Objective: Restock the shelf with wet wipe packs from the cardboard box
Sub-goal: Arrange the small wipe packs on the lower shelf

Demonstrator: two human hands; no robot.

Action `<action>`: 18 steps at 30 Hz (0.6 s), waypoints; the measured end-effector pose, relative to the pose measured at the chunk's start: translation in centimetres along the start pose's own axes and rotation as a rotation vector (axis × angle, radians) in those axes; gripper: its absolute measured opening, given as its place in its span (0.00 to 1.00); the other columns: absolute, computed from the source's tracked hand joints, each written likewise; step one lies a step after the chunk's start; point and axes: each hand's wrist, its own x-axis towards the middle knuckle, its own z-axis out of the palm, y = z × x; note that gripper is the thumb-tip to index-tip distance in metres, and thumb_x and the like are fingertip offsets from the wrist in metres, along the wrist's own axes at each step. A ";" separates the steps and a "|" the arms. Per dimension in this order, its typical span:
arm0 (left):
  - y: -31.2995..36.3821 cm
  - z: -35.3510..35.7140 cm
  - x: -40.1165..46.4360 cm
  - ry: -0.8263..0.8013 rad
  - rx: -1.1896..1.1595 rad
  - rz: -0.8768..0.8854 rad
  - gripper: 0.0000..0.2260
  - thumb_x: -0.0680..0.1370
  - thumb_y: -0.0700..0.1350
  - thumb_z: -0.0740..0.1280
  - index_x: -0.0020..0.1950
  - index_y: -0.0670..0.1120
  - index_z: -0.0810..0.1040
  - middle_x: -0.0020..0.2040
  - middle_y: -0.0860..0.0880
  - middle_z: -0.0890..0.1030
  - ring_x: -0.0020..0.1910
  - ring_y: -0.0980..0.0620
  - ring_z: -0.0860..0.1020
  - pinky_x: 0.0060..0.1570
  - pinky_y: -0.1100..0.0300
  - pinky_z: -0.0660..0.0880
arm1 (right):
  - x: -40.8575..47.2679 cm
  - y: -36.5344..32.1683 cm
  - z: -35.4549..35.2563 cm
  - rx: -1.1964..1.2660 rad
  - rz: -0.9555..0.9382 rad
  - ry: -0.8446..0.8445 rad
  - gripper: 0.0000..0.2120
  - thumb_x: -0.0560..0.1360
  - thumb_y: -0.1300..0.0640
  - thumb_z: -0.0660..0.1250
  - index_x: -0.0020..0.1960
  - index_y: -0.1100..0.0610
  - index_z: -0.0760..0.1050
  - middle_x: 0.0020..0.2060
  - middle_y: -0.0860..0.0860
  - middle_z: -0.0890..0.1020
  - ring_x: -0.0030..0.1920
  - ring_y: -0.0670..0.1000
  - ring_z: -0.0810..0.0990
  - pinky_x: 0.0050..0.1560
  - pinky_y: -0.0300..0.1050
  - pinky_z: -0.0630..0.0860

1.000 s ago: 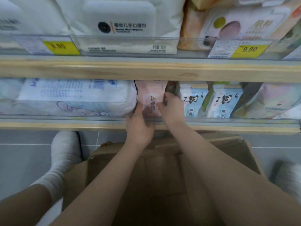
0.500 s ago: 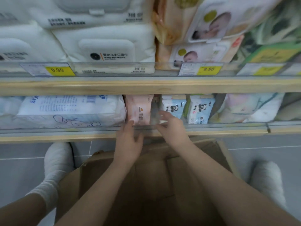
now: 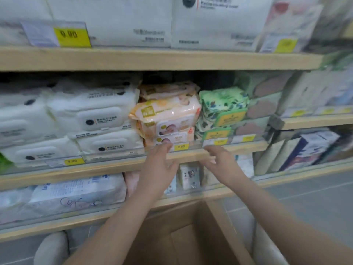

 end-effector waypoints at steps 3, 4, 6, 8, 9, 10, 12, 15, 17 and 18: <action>3.2 -1.4 2.5 0.091 0.078 0.212 0.19 0.74 0.48 0.67 0.65 0.48 0.73 0.60 0.50 0.74 0.60 0.51 0.70 0.59 0.51 0.71 | 1.4 -0.1 -3.9 -0.156 -0.175 0.200 0.23 0.76 0.55 0.68 0.68 0.58 0.69 0.66 0.55 0.72 0.66 0.55 0.69 0.66 0.47 0.66; 4.2 -1.8 3.6 0.153 0.122 0.304 0.17 0.74 0.48 0.67 0.62 0.47 0.75 0.59 0.50 0.75 0.58 0.51 0.70 0.57 0.51 0.72 | 2.1 -0.1 -5.0 -0.221 -0.239 0.269 0.24 0.75 0.55 0.69 0.69 0.58 0.68 0.66 0.55 0.71 0.66 0.56 0.68 0.67 0.50 0.66; 5.8 -2.5 6.1 0.281 0.227 0.450 0.18 0.72 0.48 0.68 0.60 0.46 0.76 0.59 0.47 0.76 0.58 0.48 0.70 0.57 0.50 0.71 | 4.0 0.0 -6.6 -0.365 -0.346 0.390 0.28 0.73 0.53 0.70 0.70 0.59 0.67 0.68 0.57 0.70 0.67 0.60 0.68 0.67 0.56 0.67; 6.8 -3.0 8.3 0.271 0.356 0.446 0.23 0.71 0.54 0.66 0.65 0.47 0.73 0.63 0.45 0.74 0.62 0.44 0.69 0.61 0.48 0.66 | 5.9 -0.3 -7.4 -0.495 -0.382 0.412 0.33 0.72 0.48 0.70 0.72 0.57 0.64 0.71 0.56 0.67 0.69 0.62 0.66 0.67 0.61 0.64; 7.0 -3.1 9.5 0.215 0.431 0.391 0.28 0.71 0.58 0.65 0.69 0.50 0.69 0.66 0.45 0.71 0.65 0.42 0.67 0.63 0.47 0.63 | 6.9 -0.4 -7.5 -0.551 -0.380 0.379 0.35 0.72 0.45 0.69 0.74 0.55 0.61 0.73 0.55 0.64 0.71 0.61 0.64 0.69 0.63 0.60; 6.8 -3.1 10.5 0.145 0.514 0.304 0.32 0.70 0.62 0.64 0.72 0.53 0.64 0.68 0.44 0.69 0.67 0.41 0.65 0.65 0.46 0.61 | 7.7 -0.4 -7.3 -0.609 -0.374 0.319 0.38 0.72 0.41 0.67 0.76 0.53 0.57 0.75 0.53 0.61 0.73 0.60 0.60 0.70 0.64 0.56; 5.7 -3.0 12.0 0.041 0.704 0.140 0.40 0.67 0.70 0.63 0.75 0.59 0.53 0.70 0.44 0.66 0.68 0.41 0.64 0.66 0.45 0.60 | 9.3 -0.2 -6.5 -0.695 -0.379 0.249 0.39 0.71 0.38 0.65 0.76 0.50 0.54 0.75 0.51 0.60 0.75 0.59 0.58 0.71 0.65 0.52; 4.5 -2.5 12.9 0.061 0.831 0.132 0.44 0.65 0.73 0.62 0.75 0.59 0.50 0.69 0.45 0.68 0.66 0.43 0.67 0.64 0.47 0.63 | 11.0 -0.2 -5.6 -0.688 -0.392 0.365 0.34 0.68 0.37 0.66 0.69 0.52 0.67 0.68 0.52 0.72 0.67 0.60 0.71 0.64 0.67 0.63; 4.2 -2.3 13.0 0.099 0.836 0.160 0.43 0.66 0.73 0.62 0.75 0.59 0.52 0.68 0.46 0.69 0.65 0.44 0.68 0.62 0.48 0.64 | 12.1 -0.4 -5.2 -0.692 -0.380 0.452 0.31 0.68 0.37 0.66 0.66 0.52 0.71 0.64 0.52 0.76 0.62 0.59 0.75 0.60 0.65 0.67; 4.2 -2.2 13.1 0.114 0.831 0.167 0.42 0.66 0.72 0.63 0.74 0.59 0.54 0.68 0.46 0.70 0.65 0.44 0.69 0.61 0.49 0.65 | 12.5 -0.5 -5.0 -0.704 -0.370 0.482 0.31 0.68 0.36 0.67 0.65 0.52 0.72 0.62 0.52 0.77 0.61 0.59 0.76 0.59 0.65 0.68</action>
